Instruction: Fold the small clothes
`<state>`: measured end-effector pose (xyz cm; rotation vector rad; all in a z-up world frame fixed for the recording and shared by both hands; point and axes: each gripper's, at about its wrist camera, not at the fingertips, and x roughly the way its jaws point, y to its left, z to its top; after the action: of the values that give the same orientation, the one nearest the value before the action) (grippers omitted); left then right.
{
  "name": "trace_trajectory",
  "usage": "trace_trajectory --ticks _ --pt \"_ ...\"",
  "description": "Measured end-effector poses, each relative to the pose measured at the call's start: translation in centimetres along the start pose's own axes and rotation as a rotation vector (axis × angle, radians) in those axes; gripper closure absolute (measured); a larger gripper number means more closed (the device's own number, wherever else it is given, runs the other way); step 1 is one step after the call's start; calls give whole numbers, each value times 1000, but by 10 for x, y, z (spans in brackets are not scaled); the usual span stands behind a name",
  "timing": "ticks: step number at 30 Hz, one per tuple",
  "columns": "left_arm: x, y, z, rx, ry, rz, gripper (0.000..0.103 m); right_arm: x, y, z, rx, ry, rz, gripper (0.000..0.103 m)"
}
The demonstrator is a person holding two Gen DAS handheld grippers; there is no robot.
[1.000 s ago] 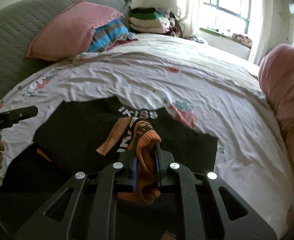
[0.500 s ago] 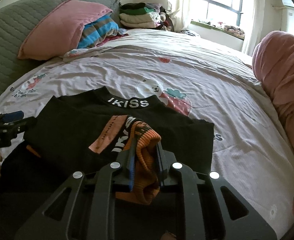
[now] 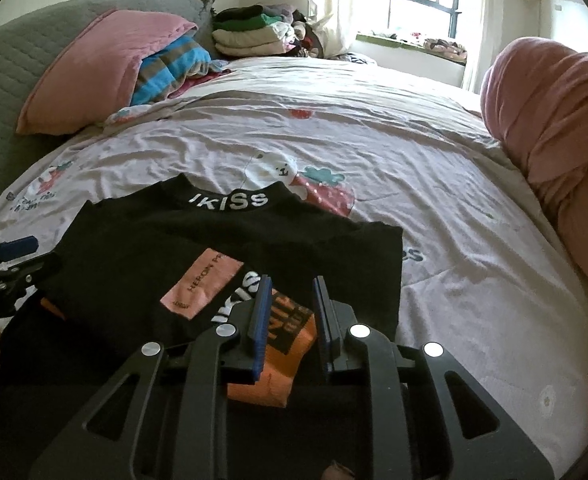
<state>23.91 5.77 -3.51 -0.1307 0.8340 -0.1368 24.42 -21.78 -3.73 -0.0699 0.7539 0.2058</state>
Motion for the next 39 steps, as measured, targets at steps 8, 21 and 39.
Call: trace_trajectory --ticks 8,21,39 --pt "7 0 -3 0 26 -37 35 3 16 -7 -18 28 55 75" --pt "32 13 -21 -43 173 -89 67 20 59 -10 -89 96 154 70" --pt "29 12 -21 -37 172 -86 67 31 30 -26 27 145 119 56"
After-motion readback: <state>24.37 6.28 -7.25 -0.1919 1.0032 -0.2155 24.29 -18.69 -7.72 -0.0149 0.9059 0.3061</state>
